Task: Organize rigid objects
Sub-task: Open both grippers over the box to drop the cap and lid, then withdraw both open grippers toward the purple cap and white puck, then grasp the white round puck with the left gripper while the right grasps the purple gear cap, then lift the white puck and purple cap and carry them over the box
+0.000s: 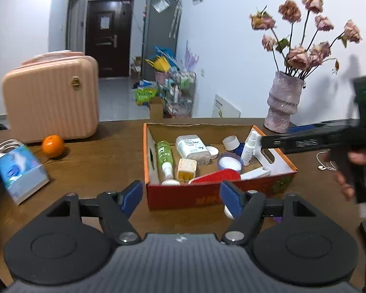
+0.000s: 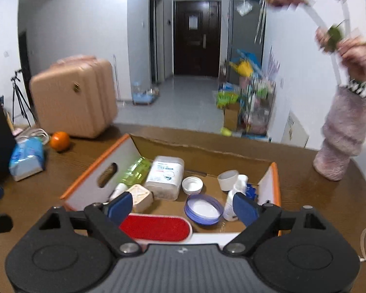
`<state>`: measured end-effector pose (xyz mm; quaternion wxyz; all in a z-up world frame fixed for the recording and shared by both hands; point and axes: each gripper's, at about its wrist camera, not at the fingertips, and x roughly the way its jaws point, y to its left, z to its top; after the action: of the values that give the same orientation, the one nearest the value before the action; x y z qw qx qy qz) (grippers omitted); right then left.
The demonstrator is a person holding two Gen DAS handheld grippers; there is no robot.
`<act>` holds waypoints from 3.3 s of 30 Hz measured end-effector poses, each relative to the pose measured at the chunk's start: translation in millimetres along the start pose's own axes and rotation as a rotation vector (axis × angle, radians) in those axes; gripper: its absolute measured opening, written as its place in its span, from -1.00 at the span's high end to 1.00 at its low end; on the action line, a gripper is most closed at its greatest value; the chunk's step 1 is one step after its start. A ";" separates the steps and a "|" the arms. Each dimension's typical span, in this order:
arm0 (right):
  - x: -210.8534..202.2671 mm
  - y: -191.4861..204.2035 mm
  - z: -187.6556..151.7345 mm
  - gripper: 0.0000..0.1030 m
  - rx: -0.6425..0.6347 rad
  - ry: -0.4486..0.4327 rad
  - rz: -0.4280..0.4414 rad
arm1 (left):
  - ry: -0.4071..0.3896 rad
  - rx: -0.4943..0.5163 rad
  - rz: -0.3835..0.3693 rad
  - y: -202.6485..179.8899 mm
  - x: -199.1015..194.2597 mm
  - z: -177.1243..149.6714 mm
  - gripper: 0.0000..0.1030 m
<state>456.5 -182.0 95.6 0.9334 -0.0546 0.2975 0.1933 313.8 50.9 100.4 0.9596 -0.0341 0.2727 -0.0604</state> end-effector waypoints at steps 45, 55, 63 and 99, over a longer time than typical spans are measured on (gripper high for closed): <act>-52.0 -4.9 -172.9 -0.55 0.077 -0.025 -0.072 | 0.149 0.075 -0.072 -72.7 96.0 -78.8 -0.20; 16.8 -24.6 -153.8 -0.04 0.078 0.064 -0.063 | 0.205 0.102 -0.130 -87.8 182.1 -60.7 0.02; 23.4 -27.0 -155.0 0.03 0.065 0.055 -0.048 | 0.199 0.119 -0.119 -89.6 181.0 -59.5 0.24; -147.1 44.1 -196.5 0.03 0.041 -0.086 0.015 | 0.079 -0.063 -0.121 -74.8 -32.7 -100.5 0.24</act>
<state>224.0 -232.4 20.4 0.9447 -0.0247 0.2615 0.1962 226.0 -22.1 39.4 0.9410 -0.0784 0.3098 -0.1111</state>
